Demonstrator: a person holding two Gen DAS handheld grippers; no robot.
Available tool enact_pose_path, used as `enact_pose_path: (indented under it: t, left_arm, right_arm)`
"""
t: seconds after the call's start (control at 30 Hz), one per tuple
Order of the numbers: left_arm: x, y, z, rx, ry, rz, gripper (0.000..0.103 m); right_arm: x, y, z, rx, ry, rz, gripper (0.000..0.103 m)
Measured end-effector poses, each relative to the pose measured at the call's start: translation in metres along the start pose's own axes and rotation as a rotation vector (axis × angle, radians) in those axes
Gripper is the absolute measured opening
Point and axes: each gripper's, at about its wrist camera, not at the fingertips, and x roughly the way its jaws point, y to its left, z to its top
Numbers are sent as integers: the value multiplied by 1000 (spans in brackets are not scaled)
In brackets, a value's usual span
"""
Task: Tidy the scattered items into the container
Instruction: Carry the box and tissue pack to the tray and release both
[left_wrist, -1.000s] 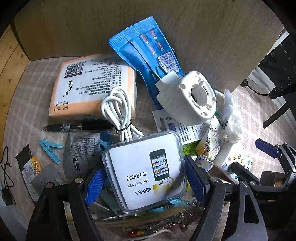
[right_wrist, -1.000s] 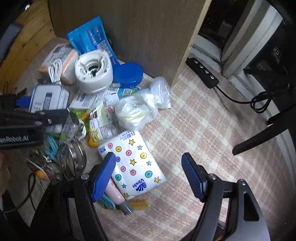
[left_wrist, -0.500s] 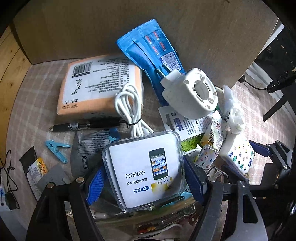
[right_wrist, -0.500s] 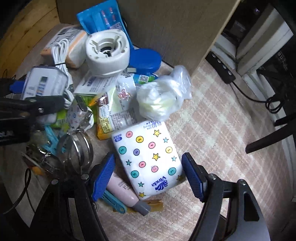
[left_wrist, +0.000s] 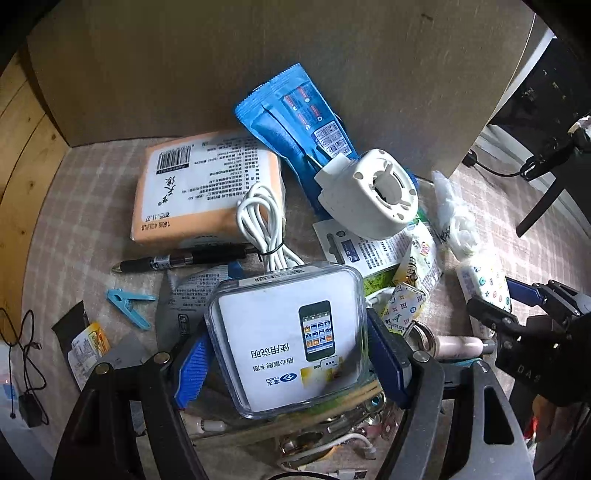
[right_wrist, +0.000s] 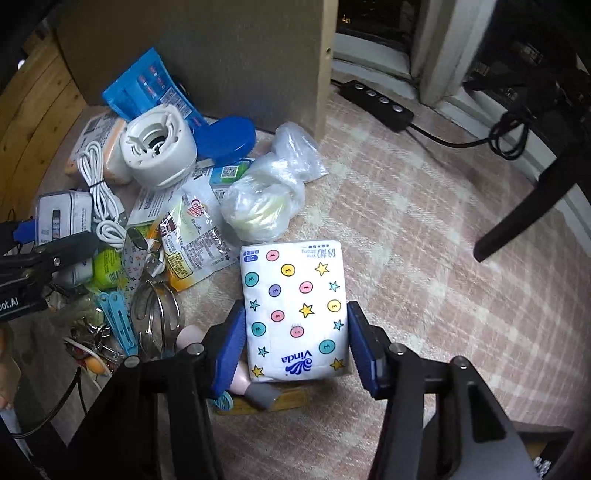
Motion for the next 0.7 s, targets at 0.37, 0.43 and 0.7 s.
enact_pose_path:
  t: [0.37, 0.43, 0.7]
  left_arm:
    - [-50, -1, -19, 24, -57, -29, 73]
    - [-59, -14, -19, 40, -62, -42, 73]
    - [-89, -91, -68, 152, -70, -116, 73]
  right_arm:
    - [-67, -14, -14, 72, -100, 34, 51]
    - [-70, -26, -4, 88, -111, 30, 51]
    - [-112, -63, -72, 180, -163, -33, 51]
